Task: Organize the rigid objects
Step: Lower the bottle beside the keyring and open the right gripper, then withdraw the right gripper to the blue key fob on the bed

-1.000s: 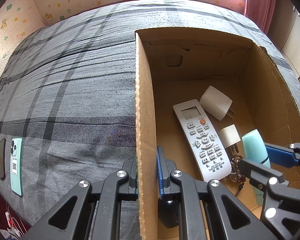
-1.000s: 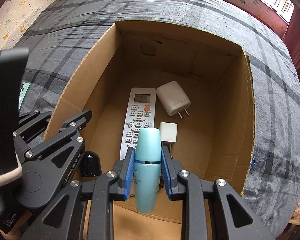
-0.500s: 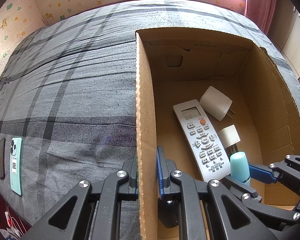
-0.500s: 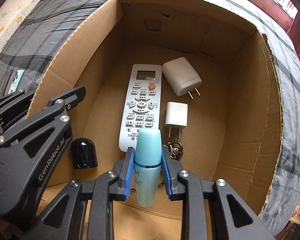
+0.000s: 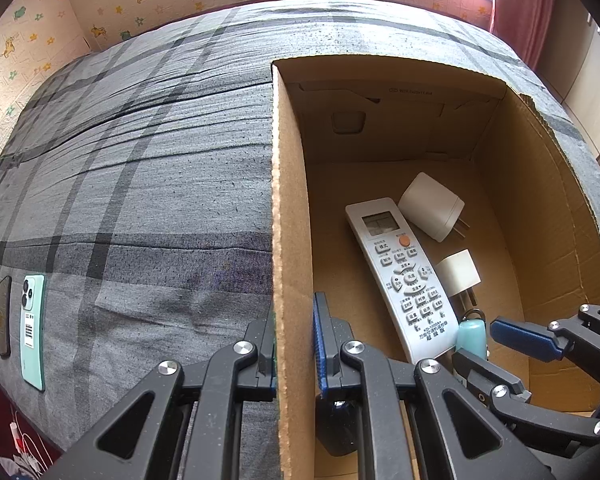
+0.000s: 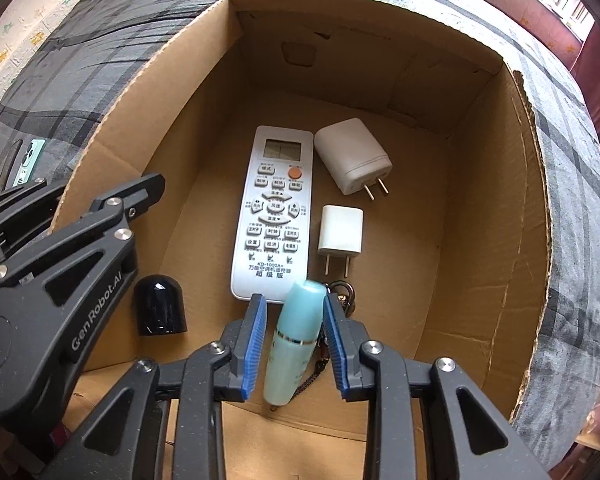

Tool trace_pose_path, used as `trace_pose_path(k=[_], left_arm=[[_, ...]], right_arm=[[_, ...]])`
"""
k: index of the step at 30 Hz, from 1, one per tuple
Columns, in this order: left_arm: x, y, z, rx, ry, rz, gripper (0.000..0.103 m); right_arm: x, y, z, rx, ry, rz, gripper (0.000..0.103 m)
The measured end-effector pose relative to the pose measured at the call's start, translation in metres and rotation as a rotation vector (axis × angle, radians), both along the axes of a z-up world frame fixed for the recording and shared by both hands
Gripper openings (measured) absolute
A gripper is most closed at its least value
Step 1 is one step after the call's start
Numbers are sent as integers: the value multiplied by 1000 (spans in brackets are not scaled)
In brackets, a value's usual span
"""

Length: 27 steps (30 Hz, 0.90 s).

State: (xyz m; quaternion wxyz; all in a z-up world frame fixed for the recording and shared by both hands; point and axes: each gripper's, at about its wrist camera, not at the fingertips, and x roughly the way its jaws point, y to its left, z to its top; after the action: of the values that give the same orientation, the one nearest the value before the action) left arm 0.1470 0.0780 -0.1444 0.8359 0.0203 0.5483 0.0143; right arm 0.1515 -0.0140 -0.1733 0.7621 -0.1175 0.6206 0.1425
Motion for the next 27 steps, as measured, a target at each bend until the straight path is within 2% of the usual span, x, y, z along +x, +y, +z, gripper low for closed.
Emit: trace_pose_path(k=[5, 9, 16, 27], left_arm=[[0, 0, 0, 0, 0, 1, 14], [0, 0, 0, 0, 0, 2, 14], [0, 0, 0, 0, 1, 2, 14], [1, 1, -1, 2, 2, 3, 14]], right_arm=[[-5, 1, 8, -19, -36, 10, 44], [-8, 3, 15, -36, -62, 18, 48], [-13, -5, 33, -54, -114, 14, 65], [-16, -20, 67, -61, -200, -15, 78]])
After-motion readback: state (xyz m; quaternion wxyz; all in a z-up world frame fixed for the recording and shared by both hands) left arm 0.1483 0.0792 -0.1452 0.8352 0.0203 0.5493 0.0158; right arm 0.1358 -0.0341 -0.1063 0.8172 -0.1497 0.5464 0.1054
